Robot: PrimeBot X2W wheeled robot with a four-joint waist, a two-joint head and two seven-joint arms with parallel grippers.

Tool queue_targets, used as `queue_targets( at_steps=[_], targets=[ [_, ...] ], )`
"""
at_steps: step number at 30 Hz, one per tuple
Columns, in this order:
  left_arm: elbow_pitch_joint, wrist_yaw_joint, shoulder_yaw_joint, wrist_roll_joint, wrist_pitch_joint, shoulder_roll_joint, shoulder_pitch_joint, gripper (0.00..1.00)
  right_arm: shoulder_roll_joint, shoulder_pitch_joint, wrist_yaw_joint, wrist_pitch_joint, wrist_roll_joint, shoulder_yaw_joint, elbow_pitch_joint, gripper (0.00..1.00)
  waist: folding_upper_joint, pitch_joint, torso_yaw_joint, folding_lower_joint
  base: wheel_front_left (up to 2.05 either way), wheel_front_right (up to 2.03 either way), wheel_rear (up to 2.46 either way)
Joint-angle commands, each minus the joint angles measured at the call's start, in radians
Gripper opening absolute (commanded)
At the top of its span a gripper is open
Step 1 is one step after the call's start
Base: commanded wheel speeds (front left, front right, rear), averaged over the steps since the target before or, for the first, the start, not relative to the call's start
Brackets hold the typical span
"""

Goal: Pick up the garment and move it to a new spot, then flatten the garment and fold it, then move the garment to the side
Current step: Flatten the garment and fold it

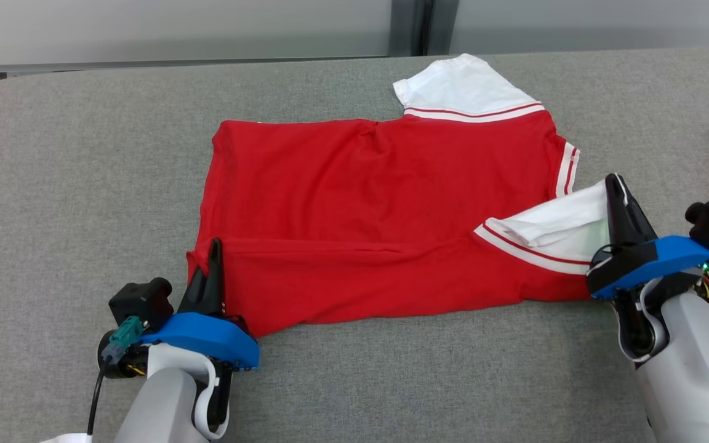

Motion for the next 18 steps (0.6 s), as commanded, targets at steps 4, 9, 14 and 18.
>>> queue_targets(
  at_steps=[4,9,14,18],
  targets=[
    [-0.006,0.026,0.021,0.026,-0.004,0.001,-0.025,1.00,-0.002,-0.042,0.000,-0.025,-0.039,0.016,0.002,1.00,0.0000,0.004,0.000,-0.0002,0.00,0.00,0.00],
    [-0.115,0.080,0.067,0.098,-0.004,0.001,0.026,1.00,-0.008,0.020,0.000,-0.029,-0.170,-0.031,-0.106,1.00,0.0000,-0.010,0.002,-0.0002,0.00,0.00,0.00],
    [-0.193,0.113,0.081,0.167,-0.004,0.000,0.119,1.00,0.039,0.123,0.000,-0.029,-0.299,-0.068,-0.204,1.00,0.0000,-0.049,-0.004,-0.0002,0.00,0.00,0.00],
    [-0.207,0.118,0.068,0.200,-0.004,0.001,0.196,1.00,0.075,0.228,0.000,-0.029,-0.359,-0.068,-0.232,1.00,0.0000,-0.096,-0.011,-0.0002,0.00,0.00,0.00]
  ],
)
